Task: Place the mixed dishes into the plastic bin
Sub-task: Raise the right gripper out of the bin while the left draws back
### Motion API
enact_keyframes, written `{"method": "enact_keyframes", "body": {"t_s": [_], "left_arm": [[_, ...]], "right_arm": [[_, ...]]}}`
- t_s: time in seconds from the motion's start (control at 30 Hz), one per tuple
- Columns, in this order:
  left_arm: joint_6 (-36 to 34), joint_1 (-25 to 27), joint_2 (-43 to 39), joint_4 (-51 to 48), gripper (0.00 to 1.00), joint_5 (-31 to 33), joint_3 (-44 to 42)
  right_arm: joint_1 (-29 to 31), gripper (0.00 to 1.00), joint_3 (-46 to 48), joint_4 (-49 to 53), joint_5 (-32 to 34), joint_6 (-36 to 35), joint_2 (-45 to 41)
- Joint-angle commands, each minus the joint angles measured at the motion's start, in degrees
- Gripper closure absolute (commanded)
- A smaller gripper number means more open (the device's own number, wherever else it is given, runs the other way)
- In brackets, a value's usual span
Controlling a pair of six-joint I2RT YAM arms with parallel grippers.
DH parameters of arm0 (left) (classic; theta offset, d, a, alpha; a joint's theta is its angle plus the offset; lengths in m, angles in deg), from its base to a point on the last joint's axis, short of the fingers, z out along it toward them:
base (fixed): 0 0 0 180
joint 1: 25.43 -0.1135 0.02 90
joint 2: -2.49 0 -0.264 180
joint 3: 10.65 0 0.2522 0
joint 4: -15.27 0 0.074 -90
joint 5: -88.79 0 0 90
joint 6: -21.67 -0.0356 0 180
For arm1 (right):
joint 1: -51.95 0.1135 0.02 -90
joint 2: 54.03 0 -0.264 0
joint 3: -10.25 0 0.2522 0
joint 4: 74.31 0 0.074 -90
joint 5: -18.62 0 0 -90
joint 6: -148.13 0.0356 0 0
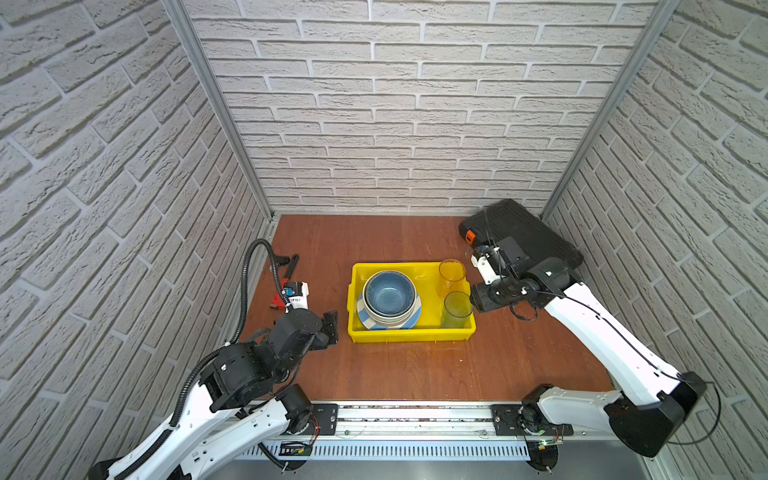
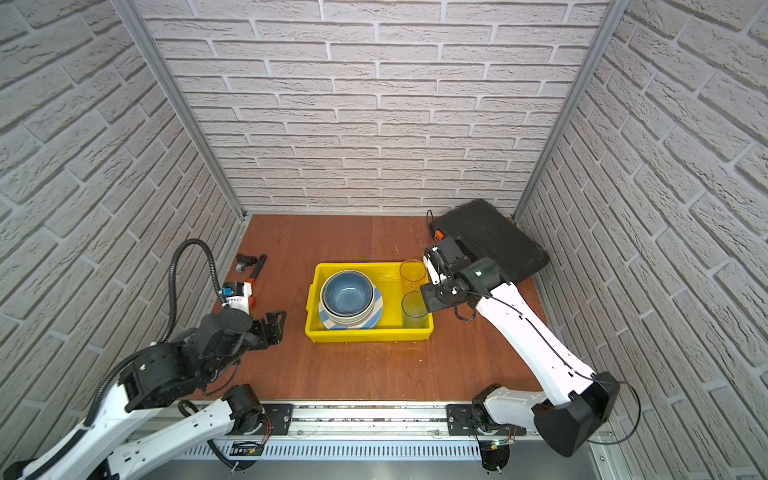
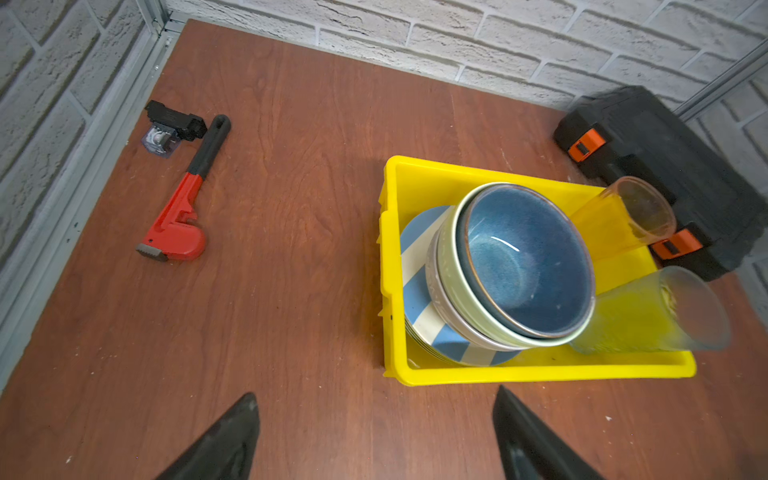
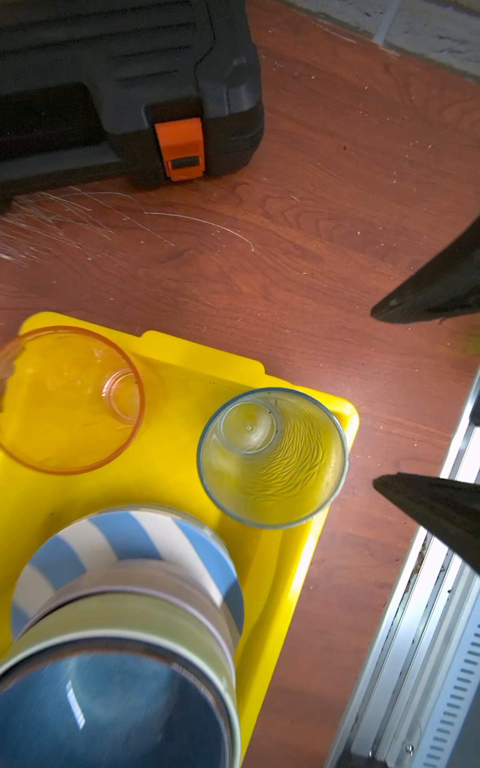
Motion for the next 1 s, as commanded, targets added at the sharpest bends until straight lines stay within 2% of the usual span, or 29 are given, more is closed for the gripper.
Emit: {"method": "enact_keyframes", "body": {"t_s": [0.0, 0.2, 0.33, 0.4, 0.5, 0.7, 0.87, 0.97], "left_arm": [[0.3, -2.5, 1.6, -3.6, 0.14, 3.6, 2.1], [-3.3, -7.7, 1.4, -2.3, 0.13, -0.9, 1.5], [-5.2, -10.3, -0.4, -1.1, 0.07, -0.3, -0.3], [-7.1, -12.0, -1.2, 0.1, 0.02, 0.0, -1.5], [-11.5, -15.1, -1.7, 3.6, 0.02, 0.0, -3.7], [-18.5, -21.8, -1.6, 15.5, 0.02, 0.3, -9.7], [-26.5, -28.0, 1.9, 31.2, 0.02, 0.5, -16.8], [-26.9, -33.0, 3.3, 38.6, 0.02, 0.3, -21.0]], "right_arm": [[-0.1, 0.38, 0.6, -5.1, -2.4, -1.3, -4.8], [-0.1, 0.27, 7.7, -14.8, -1.6, -1.2, -14.1], [-0.1, 0.2, 11.2, -17.3, 0.6, -1.2, -16.9], [-0.2, 0.18, 12.7, -17.9, 3.1, -0.8, -17.0], [-0.2, 0.13, 14.9, -20.2, 7.8, -0.6, -17.8], [-0.8, 0.0, 22.3, -28.7, 20.5, -1.9, -23.0], [-3.8, 0.0, 32.3, -39.9, 32.2, -3.4, -26.7], [-6.5, 0.0, 35.5, -45.0, 33.6, -1.9, -27.7]]}}
